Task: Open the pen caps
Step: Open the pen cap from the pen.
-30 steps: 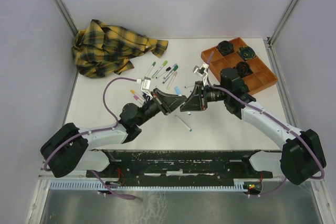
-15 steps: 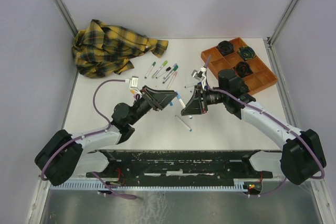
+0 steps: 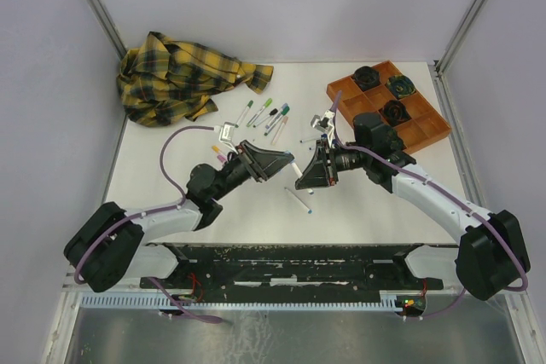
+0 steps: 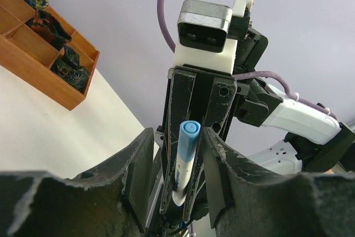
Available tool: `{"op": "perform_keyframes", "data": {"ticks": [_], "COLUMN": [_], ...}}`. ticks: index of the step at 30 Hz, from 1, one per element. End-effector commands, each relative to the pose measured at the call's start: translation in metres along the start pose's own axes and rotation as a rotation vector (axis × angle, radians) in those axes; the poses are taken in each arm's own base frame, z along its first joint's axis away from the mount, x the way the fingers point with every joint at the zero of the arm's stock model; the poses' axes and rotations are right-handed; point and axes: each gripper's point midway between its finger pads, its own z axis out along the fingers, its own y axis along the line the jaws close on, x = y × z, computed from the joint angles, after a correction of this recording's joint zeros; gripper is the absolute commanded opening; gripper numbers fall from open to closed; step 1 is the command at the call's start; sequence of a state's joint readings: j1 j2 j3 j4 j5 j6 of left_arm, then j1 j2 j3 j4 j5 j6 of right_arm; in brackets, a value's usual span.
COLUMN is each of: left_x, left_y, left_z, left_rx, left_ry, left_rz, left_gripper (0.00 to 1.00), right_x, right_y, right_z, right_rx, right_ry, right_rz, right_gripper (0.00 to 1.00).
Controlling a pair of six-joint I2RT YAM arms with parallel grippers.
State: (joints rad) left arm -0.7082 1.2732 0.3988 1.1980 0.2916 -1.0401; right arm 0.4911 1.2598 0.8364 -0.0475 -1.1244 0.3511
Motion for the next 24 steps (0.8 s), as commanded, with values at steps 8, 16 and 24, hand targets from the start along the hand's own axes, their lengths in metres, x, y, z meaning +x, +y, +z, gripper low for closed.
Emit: {"op": "perform_keyframes", "data": {"ticks": [8,16,24], "left_x": [-0.013,-0.025,-0.159], "left_y": [-0.025,-0.028,-0.014], "left_z": [0.015,0.017,0.011], "left_rx": [0.101,0.109,-0.008], "left_ry": [-0.015,-0.04,-0.358], "left_rz": [-0.001,0.019,0.174], "left_gripper": [0.33,0.03,0.03], "right_x": [-0.016,-0.012,0.0], "right_y": [0.006,0.002,-0.009], "right_z": [0.001,0.003,0.013], "right_rx": [-0.006,-0.002,-0.018], "right_ry": [-0.013,-0.001,0.045], "right_rz": [-0.078,-0.06,0.026], "right_gripper": [0.0,0.0,0.0]}}
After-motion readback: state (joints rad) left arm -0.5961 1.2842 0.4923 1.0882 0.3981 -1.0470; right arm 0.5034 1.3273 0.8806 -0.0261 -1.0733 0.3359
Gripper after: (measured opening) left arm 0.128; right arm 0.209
